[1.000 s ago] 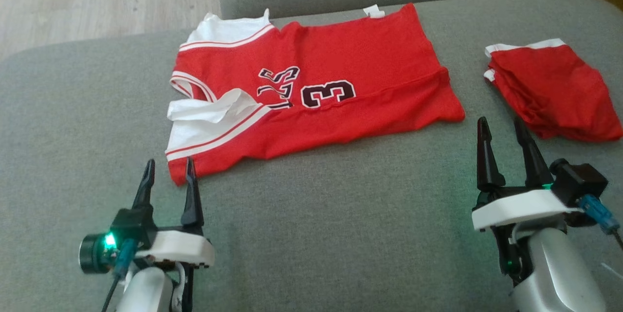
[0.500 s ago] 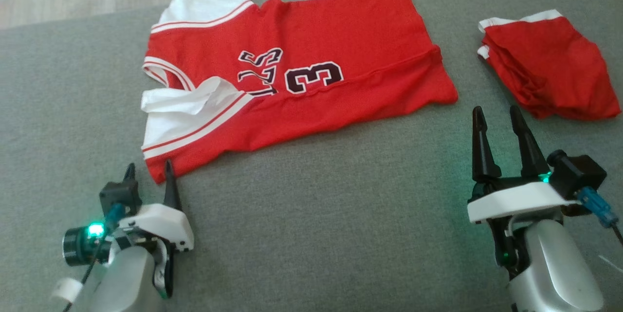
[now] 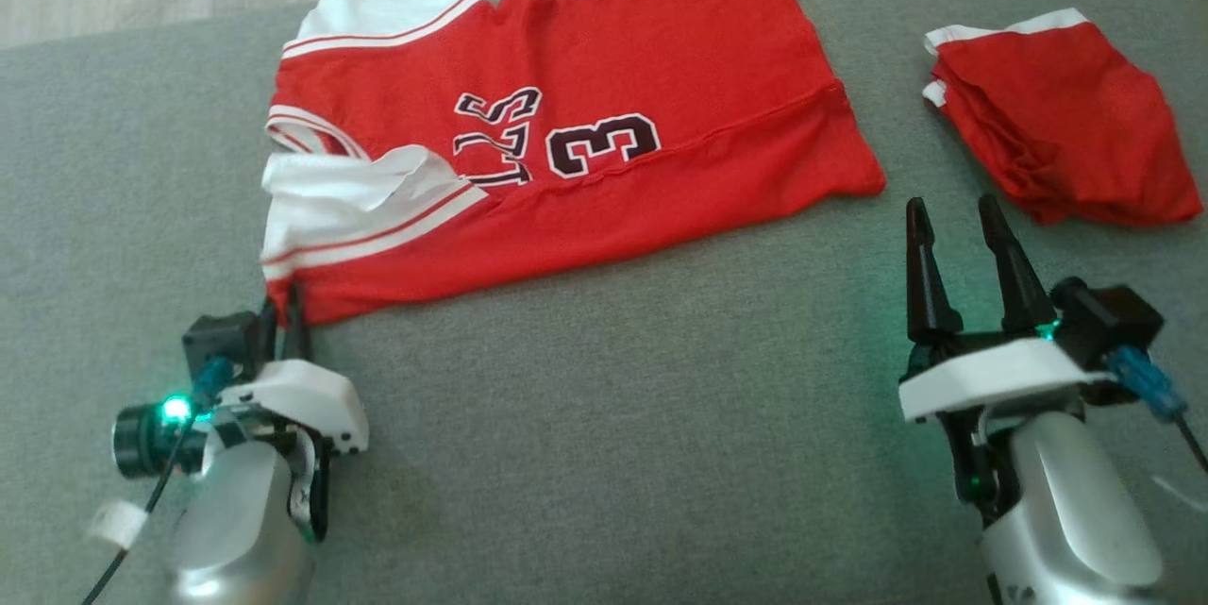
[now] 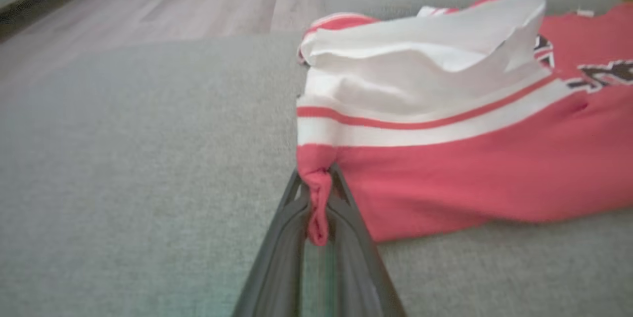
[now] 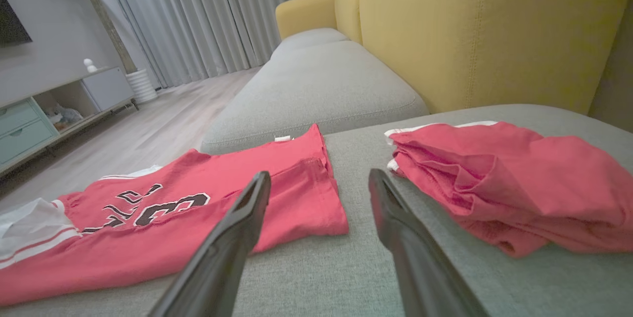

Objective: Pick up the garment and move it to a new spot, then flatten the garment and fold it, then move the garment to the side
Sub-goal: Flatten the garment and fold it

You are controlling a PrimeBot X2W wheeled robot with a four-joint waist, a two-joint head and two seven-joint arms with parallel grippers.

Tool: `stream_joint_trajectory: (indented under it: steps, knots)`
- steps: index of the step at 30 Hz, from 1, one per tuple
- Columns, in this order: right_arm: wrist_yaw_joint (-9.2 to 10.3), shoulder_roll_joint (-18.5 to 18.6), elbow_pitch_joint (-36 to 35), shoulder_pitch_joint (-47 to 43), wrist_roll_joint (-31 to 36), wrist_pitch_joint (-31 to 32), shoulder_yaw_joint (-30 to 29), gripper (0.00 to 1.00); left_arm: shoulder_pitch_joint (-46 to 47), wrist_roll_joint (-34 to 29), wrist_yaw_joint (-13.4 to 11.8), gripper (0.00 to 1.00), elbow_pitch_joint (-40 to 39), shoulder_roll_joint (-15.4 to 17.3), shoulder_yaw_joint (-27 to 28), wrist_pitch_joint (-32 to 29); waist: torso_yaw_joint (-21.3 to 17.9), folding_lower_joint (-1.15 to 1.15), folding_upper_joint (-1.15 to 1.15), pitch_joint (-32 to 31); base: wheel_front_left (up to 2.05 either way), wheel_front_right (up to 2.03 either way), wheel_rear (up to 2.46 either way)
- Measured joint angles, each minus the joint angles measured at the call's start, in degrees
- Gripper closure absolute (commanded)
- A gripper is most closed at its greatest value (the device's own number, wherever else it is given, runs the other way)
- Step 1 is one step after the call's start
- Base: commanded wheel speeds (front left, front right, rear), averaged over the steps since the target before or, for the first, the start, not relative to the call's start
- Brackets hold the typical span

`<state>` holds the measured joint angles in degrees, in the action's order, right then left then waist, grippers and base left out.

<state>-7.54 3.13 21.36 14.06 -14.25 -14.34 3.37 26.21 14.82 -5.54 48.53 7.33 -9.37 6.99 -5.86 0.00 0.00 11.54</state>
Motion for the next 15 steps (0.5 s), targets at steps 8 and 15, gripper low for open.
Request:
stream_joint_trajectory:
  steps: [8,15]
  knots:
    - [0.0,0.02,8.89,8.1,2.81,7.04,-2.78,0.0,1.36,-0.34,-0.33,1.0,-9.06,0.19,-0.22,6.5,1.7,0.0,0.0,0.21,0.0,0.0,0.0]
    - [0.0,0.05,25.43,18.73,4.2,12.13,-6.67,0.0,2.02,-1.36,0.52,1.0,-12.72,0.18,-2.34,7.0,3.66,0.0,0.0,1.42,0.0,0.0,0.0]
